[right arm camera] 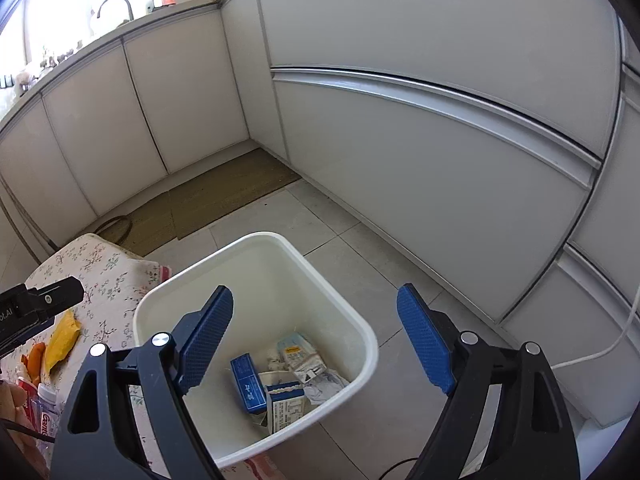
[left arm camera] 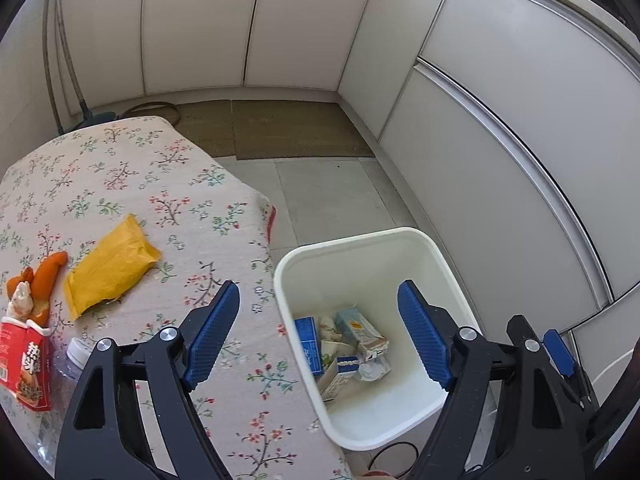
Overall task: Collect trash
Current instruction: 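Move both tools back over the table toward the red noodle cup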
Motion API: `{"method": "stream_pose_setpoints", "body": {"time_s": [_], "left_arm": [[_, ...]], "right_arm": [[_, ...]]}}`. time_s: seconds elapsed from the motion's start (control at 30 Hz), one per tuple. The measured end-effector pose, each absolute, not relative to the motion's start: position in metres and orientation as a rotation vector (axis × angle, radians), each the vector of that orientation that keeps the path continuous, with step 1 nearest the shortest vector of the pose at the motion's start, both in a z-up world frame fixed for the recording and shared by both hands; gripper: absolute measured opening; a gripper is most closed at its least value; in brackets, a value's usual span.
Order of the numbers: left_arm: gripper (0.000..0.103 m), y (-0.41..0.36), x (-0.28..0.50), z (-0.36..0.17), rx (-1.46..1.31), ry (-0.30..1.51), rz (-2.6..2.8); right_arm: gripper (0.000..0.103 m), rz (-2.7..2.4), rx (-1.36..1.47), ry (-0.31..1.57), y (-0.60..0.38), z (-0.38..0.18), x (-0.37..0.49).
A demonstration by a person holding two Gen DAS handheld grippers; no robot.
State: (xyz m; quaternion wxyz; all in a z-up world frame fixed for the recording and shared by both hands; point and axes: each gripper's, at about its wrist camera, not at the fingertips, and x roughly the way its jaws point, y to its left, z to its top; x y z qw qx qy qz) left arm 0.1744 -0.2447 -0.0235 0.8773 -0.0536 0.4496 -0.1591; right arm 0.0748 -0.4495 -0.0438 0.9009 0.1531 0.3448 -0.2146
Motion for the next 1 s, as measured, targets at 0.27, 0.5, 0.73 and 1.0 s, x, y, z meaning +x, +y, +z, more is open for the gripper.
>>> {"method": "stream_pose_setpoints", "body": {"time_s": [0.27,0.5,0.73,1.0], "left_arm": [[0.08,-0.188,0.164,-0.02,-0.161,0.937,-0.272],[0.08,-0.138,0.158,-0.013,-0.212,0.929,-0.218],[0.08,-0.088,0.153,-0.009,-0.25,0.927,-0.156],[0.08,-0.03,0.15,-0.01,-0.28,0.933,-0.07]], "right_arm": [[0.089,-0.373,0.22,0.727,-0.39,-0.026,0.095],[0.09,-0.318,0.15,0.732,-0.342,-0.01,0.107],[0.09,-0.249,0.09,0.732,-0.292,0.002,0.117],[0.09,-0.163,0.05,0.757,-0.233,-0.001,0.129]]}}
